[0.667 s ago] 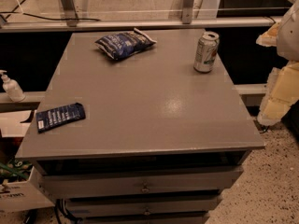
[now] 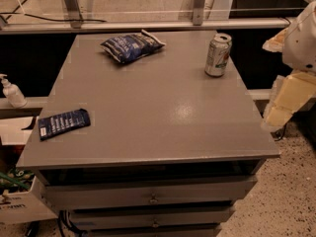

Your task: Move blue chip bag near rxbar blueberry

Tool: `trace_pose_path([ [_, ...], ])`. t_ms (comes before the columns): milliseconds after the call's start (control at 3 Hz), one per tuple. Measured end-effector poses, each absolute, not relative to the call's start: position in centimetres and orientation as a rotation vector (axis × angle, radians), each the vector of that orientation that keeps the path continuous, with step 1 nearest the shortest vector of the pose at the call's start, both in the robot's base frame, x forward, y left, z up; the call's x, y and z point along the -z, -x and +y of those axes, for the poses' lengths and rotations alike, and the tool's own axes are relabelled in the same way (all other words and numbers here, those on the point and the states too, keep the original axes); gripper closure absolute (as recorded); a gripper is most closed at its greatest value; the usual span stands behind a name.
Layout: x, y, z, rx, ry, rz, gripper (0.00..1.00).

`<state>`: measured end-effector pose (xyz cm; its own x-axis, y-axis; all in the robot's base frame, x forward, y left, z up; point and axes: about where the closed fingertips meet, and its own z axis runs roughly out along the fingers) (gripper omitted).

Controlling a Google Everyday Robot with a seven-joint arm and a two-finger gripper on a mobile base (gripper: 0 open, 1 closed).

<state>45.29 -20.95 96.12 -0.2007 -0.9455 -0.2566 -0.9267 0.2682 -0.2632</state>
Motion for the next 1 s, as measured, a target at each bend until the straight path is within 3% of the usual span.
trace_pose_path([
  [1000,-89.4,-53.8,-12.6,-0.21,1.521,2.009,0.0],
])
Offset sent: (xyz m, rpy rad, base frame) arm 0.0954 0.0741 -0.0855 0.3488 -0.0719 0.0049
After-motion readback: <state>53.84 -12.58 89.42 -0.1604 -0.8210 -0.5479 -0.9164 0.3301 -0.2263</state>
